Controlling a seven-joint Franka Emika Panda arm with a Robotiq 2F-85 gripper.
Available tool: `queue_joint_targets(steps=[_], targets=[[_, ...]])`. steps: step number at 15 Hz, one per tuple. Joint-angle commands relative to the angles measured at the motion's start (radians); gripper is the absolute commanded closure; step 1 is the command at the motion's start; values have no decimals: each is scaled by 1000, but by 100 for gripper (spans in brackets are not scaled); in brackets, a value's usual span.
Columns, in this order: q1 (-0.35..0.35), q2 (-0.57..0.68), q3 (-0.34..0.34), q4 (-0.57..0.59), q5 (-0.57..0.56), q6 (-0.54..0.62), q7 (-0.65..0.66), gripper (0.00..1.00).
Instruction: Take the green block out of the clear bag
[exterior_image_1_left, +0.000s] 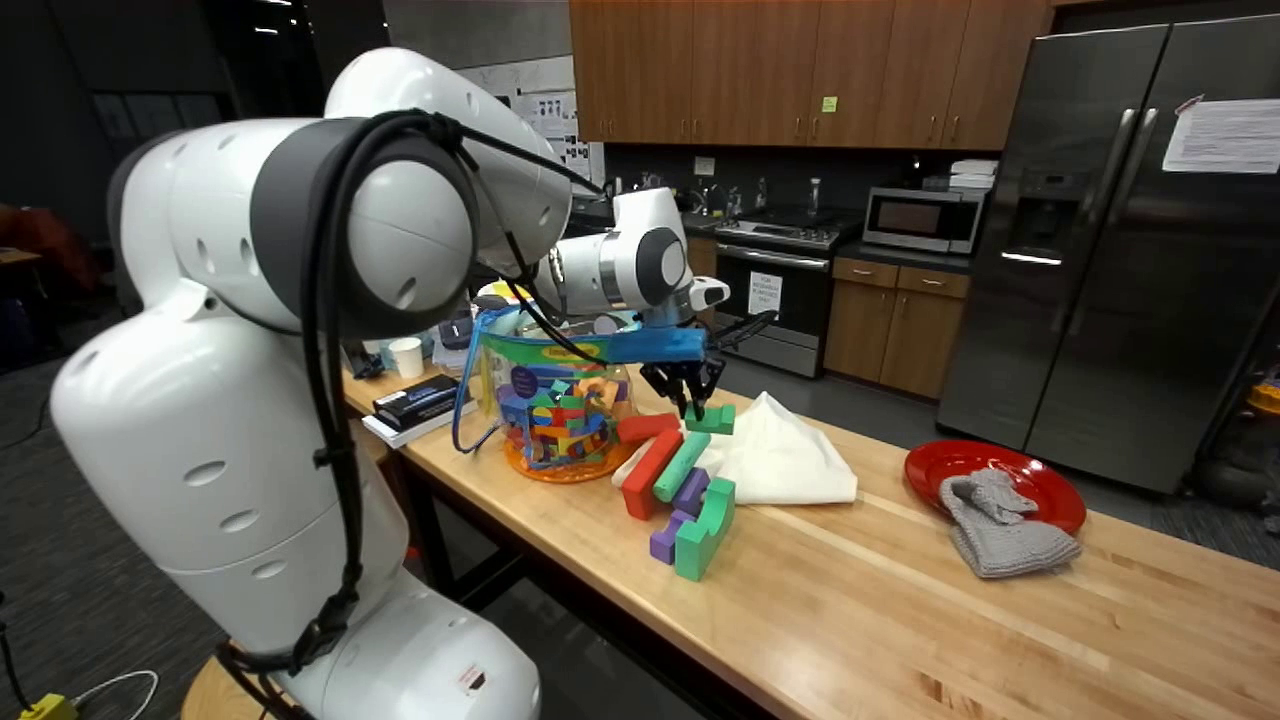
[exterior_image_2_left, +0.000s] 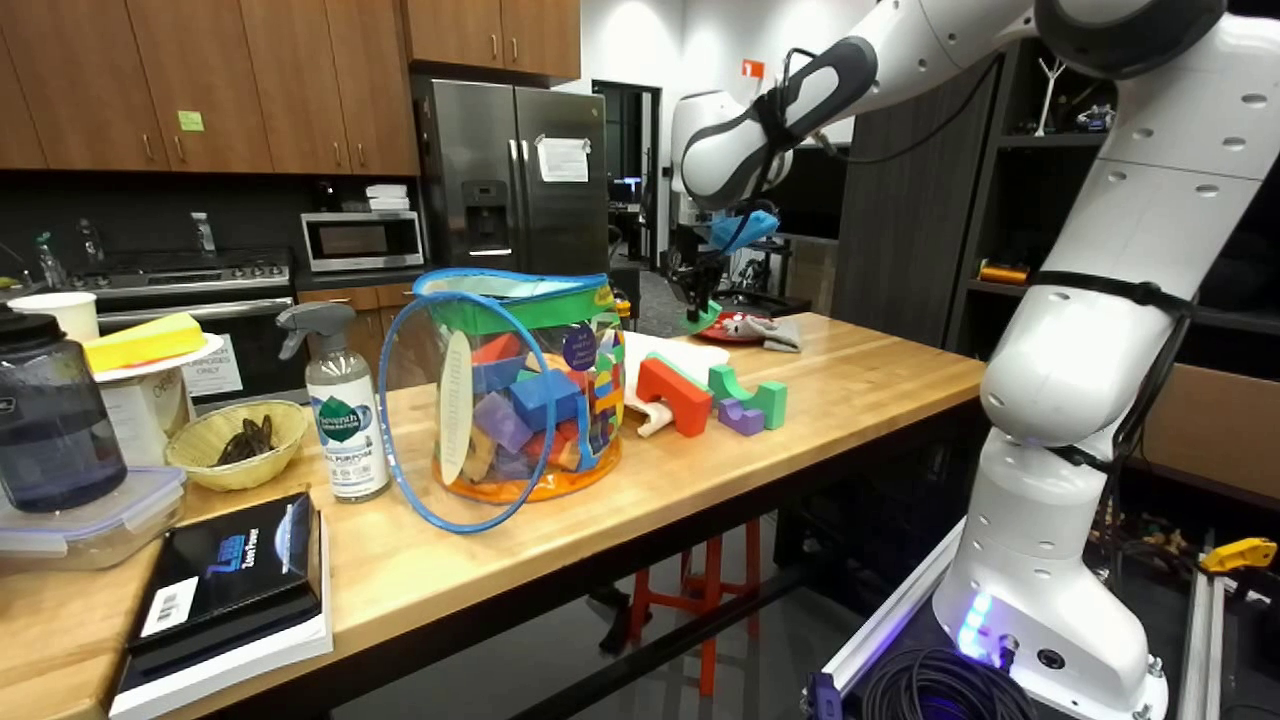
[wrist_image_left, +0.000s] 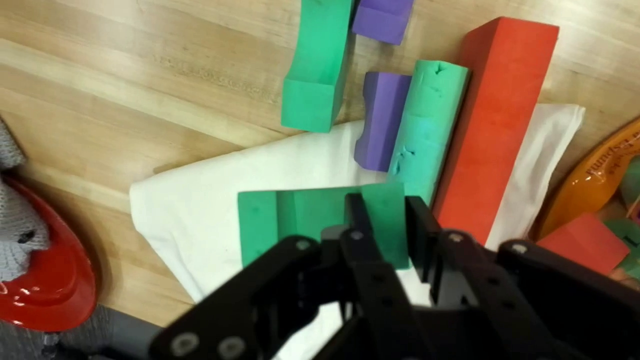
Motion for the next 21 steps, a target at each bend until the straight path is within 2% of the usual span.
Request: queue_joint_targets(steps=[1,12,17,18,19,21], targets=[[-6,-30,8,-47,-48,49,55,94],[-38,-20,18,-73,-290,218,250,94],[-42,-24,17,-81,-323,230,295,94],[-41,-28,16,-84,-318,228,297,69],[-35,0,15,-60,-297,214,270,75],[-35,0,15,-60,-297,214,274,69]])
